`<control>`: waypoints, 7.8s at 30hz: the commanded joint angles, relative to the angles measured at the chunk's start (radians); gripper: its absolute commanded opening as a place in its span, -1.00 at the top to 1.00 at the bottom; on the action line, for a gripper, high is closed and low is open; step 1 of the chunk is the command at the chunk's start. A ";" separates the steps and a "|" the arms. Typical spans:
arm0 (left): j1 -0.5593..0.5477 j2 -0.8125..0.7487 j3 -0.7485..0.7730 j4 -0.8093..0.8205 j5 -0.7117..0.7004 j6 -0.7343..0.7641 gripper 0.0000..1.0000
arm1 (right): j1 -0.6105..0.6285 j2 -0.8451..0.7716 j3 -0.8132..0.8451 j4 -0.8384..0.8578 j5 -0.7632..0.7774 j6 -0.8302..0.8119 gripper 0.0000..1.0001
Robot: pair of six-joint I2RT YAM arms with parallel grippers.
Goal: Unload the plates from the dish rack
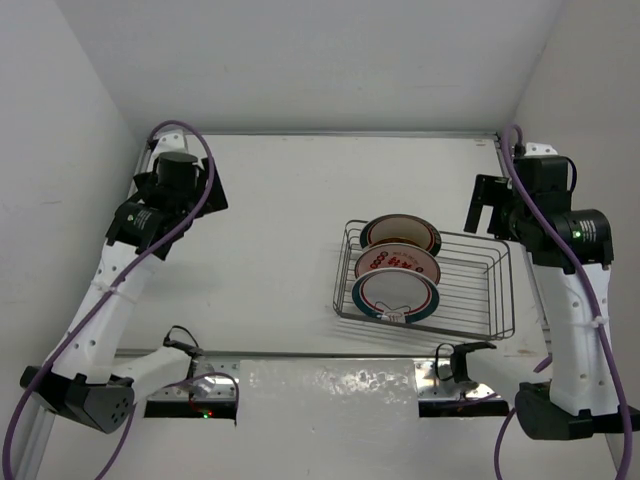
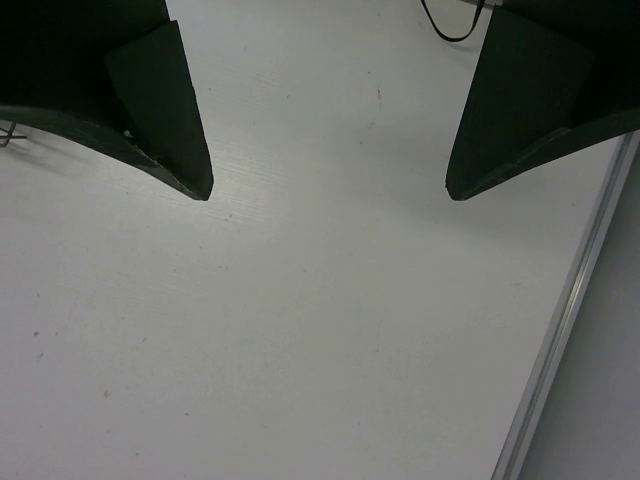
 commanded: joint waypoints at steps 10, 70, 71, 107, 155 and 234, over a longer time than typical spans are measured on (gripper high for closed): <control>-0.035 0.054 0.075 0.073 0.236 0.071 -1.00 | -0.003 -0.013 0.019 -0.042 0.061 0.014 -0.98; -0.966 0.582 0.440 0.380 0.065 0.826 1.00 | 0.009 0.047 0.060 -0.076 0.074 -0.003 -0.98; -0.968 0.569 0.454 0.380 0.054 0.826 1.00 | 0.009 0.048 0.066 -0.076 0.078 -0.002 -0.98; 0.402 0.920 0.060 0.942 0.827 -0.442 0.51 | 0.009 -0.040 -0.087 0.116 -0.155 0.116 -0.98; -0.692 0.809 0.543 0.363 0.632 0.611 -0.27 | 0.009 -0.030 0.088 -0.037 0.002 0.009 -0.98; 0.373 0.888 0.329 0.790 0.902 -0.435 1.00 | 0.009 -0.099 -0.156 0.153 -0.130 0.118 -0.98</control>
